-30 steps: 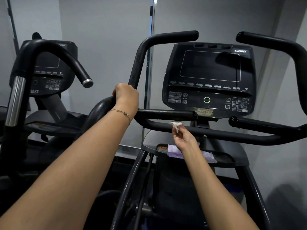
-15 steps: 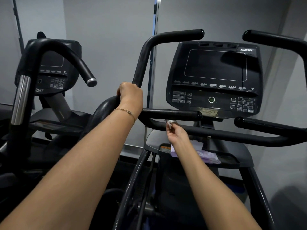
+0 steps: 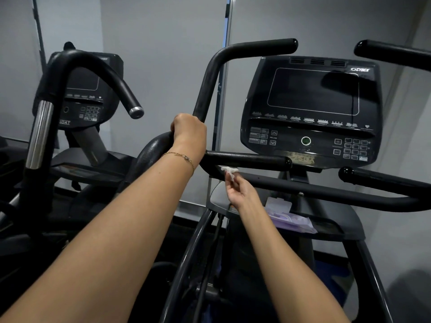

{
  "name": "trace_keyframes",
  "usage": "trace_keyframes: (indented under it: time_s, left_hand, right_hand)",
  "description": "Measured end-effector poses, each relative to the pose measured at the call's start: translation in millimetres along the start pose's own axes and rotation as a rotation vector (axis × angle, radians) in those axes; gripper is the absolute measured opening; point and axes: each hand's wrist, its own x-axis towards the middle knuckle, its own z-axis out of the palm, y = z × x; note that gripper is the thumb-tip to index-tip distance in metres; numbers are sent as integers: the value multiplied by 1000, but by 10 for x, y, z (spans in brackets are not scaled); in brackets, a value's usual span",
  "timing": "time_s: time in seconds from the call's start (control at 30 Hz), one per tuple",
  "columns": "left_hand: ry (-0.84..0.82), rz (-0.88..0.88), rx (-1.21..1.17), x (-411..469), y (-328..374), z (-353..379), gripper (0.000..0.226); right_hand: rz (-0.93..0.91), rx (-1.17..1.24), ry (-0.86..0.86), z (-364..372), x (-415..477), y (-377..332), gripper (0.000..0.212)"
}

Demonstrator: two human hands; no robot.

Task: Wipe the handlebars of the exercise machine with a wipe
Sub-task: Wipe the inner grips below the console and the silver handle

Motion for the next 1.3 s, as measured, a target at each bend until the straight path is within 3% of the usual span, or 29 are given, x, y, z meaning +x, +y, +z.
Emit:
trace_keyframes:
  time_s: [0.13, 0.33, 0.5, 0.77, 0.83, 0.87, 0.97, 1.0, 1.07, 1.13, 1.3]
  left_hand:
    - [-6, -1, -5, 19, 1, -1, 24]
    - [-1, 1, 2, 6, -8, -12, 22]
    - [-10, -2, -3, 24, -10, -8, 22]
    - [-7, -4, 11, 19, -2, -20, 22]
    - [-5, 0, 8, 15, 9, -6, 23]
    - [1, 1, 11, 20, 8, 1, 23]
    - [-6, 9, 8, 30, -7, 8, 24]
    - [-9, 12, 5, 25, -11, 3, 23]
    - [-9, 10, 6, 13, -11, -10, 23]
    - [-7, 9, 5, 2, -5, -5, 23]
    - [14, 9, -9, 3, -24, 10, 24]
  right_hand:
    - [-1, 56, 42, 142, 102, 41, 18]
    - [90, 8, -30, 141, -10, 128, 21]
    - [52, 65, 63, 179, 101, 88, 18]
    - [50, 88, -100, 64, -191, 109, 17]
    - [-101, -127, -129, -59, -368, 87, 18]
    - [-267, -315, -121, -106, -447, 37, 21]
    - [-1031, -1211, -38, 0, -594, -279, 30]
    - [-1183, -1517, 4, 77, -586, -389, 28]
    - [-1205, -2016, 94, 193, -470, -507, 24]
    - [-1141, -2284, 179, 281, -376, -413, 21]
    - [-1252, -2334, 65, 239, -219, -69, 38]
